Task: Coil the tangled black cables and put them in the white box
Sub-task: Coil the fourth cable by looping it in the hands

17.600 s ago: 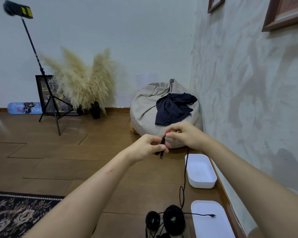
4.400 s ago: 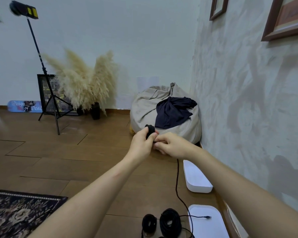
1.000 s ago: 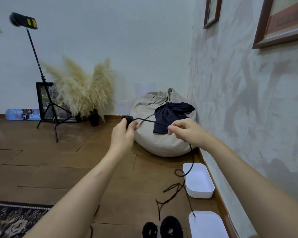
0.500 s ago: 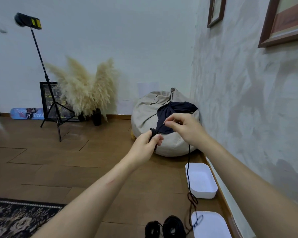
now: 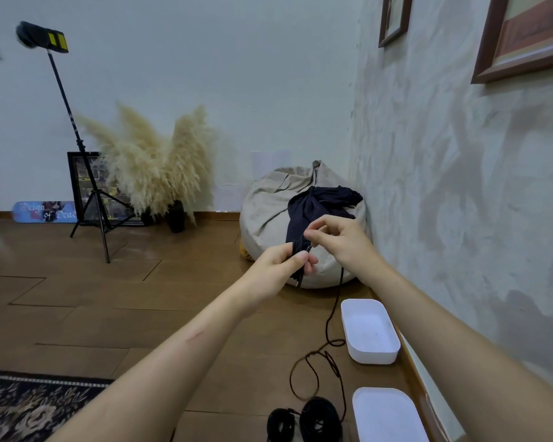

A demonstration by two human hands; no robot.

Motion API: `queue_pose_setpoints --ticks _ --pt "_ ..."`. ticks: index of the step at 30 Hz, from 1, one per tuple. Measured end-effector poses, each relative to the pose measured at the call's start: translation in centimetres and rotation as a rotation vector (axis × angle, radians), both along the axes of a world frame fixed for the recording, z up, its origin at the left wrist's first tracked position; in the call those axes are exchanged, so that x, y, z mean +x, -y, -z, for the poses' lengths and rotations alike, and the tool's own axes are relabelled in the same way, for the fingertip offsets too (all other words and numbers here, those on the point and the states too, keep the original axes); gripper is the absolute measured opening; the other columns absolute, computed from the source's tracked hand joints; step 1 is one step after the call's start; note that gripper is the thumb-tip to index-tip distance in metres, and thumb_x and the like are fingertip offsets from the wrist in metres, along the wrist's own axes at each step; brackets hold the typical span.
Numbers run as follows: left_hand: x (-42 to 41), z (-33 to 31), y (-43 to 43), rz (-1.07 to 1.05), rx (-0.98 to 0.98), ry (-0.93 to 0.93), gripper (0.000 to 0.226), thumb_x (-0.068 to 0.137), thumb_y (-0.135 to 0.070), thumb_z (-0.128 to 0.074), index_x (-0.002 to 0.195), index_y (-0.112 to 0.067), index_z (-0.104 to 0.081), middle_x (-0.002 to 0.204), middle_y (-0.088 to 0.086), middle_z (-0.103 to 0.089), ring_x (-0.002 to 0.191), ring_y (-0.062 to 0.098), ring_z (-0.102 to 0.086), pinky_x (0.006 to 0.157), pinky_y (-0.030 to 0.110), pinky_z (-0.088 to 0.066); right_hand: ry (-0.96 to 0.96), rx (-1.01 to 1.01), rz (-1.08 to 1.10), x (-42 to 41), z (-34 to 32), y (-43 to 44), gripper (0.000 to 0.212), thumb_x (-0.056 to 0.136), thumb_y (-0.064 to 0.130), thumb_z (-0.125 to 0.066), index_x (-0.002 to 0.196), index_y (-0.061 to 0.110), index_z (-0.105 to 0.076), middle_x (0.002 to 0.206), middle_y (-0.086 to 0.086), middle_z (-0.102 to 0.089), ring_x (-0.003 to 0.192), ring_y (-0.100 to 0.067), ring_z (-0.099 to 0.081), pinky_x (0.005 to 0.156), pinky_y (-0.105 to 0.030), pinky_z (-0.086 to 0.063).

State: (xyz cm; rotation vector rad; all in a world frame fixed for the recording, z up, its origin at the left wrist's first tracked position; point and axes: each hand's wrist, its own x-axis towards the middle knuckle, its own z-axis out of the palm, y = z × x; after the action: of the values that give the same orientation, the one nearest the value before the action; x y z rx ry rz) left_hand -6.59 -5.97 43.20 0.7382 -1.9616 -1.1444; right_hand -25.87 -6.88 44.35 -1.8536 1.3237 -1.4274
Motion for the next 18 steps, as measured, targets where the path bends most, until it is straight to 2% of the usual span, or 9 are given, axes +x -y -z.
queue_pose_setpoints --ticks 3,6,8,10,13,14,16,18 --pt "0.1 -0.3 0.3 0.030 0.033 -0.107 0.024 0.109 -0.018 -0.048 0.098 -0.008 -0.067 0.096 0.005 -0.068 0.098 0.012 -0.066 0.094 0.029 -0.050 0.069 0.071 -0.066 1.0 0.6 -0.3 0.013 0.101 0.015 -0.062 0.098 0.006 -0.071 0.065 0.002 -0.063 0.055 -0.005 -0.051 0.055 -0.015 -0.040" --pt "0.2 -0.4 0.7 0.010 0.045 -0.197 0.025 0.107 -0.022 -0.051 0.095 -0.005 -0.065 0.093 0.006 -0.070 0.096 0.015 -0.068 0.091 0.029 -0.049 0.128 0.138 -0.117 2.2 1.4 -0.7 0.021 0.106 0.014 -0.051 0.093 0.012 -0.067 0.060 0.011 -0.059 0.055 -0.005 -0.050 0.053 -0.019 -0.039" --pt "0.1 -0.4 1.2 -0.037 0.084 -0.256 0.019 0.108 -0.016 -0.051 0.101 -0.007 -0.067 0.092 0.004 -0.070 0.095 0.013 -0.068 0.089 0.028 -0.051 0.052 0.198 -0.156 3.0 2.3 -1.1 0.027 0.109 0.015 -0.046 0.090 0.019 -0.064 0.061 0.012 -0.063 0.056 -0.004 -0.052 0.058 -0.023 -0.042" --pt "0.1 -0.4 1.5 -0.077 0.130 -0.295 0.015 0.106 -0.012 -0.053 0.109 -0.012 -0.068 0.093 -0.002 -0.072 0.095 0.008 -0.069 0.083 0.023 -0.051 -0.082 0.267 -0.174 3.8 3.2 -1.3 0.024 0.109 0.020 -0.044 0.097 0.025 -0.064 0.071 0.007 -0.069 0.062 -0.007 -0.056 0.060 -0.025 -0.045" --pt "0.2 -0.2 2.2 -0.182 0.132 -0.337 0.014 0.104 -0.010 -0.056 0.107 -0.016 -0.068 0.093 -0.004 -0.074 0.091 0.006 -0.069 0.072 0.017 -0.051 -0.115 0.348 -0.181 5.2 4.0 -1.1 0.020 0.109 0.024 -0.043 0.107 0.024 -0.063 0.078 0.000 -0.071 0.063 -0.011 -0.057 0.058 -0.025 -0.046" --pt "0.3 0.0 2.6 -0.234 0.138 -0.368 0.014 0.104 -0.010 -0.057 0.106 -0.016 -0.069 0.094 -0.003 -0.073 0.090 0.007 -0.069 0.073 0.019 -0.053 -0.127 0.355 -0.191 5.7 3.9 -1.0 0.021 0.109 0.023 -0.043 0.110 0.022 -0.064 0.077 0.000 -0.070 0.061 -0.011 -0.057 0.058 -0.024 -0.046" --pt "0.7 0.3 3.3 -0.324 0.132 -0.411 0.013 0.103 -0.011 -0.059 0.106 -0.018 -0.070 0.097 -0.001 -0.074 0.095 0.009 -0.069 0.087 0.025 -0.055 -0.196 0.344 -0.217 6.5 3.7 -1.2 0.021 0.108 0.022 -0.043 0.110 0.022 -0.064 0.070 0.003 -0.069 0.057 -0.007 -0.055 0.059 -0.025 -0.045" --pt "1.0 0.6 3.6 -0.375 0.079 -0.384 0.013 0.103 -0.013 -0.060 0.105 -0.020 -0.070 0.099 -0.001 -0.074 0.099 0.006 -0.069 0.089 0.023 -0.054 -0.249 0.292 -0.203 6.6 3.0 -1.4 0.023 0.107 0.020 -0.046 0.093 0.020 -0.064 0.063 0.005 -0.062 0.052 -0.005 -0.049 0.059 -0.027 -0.041"
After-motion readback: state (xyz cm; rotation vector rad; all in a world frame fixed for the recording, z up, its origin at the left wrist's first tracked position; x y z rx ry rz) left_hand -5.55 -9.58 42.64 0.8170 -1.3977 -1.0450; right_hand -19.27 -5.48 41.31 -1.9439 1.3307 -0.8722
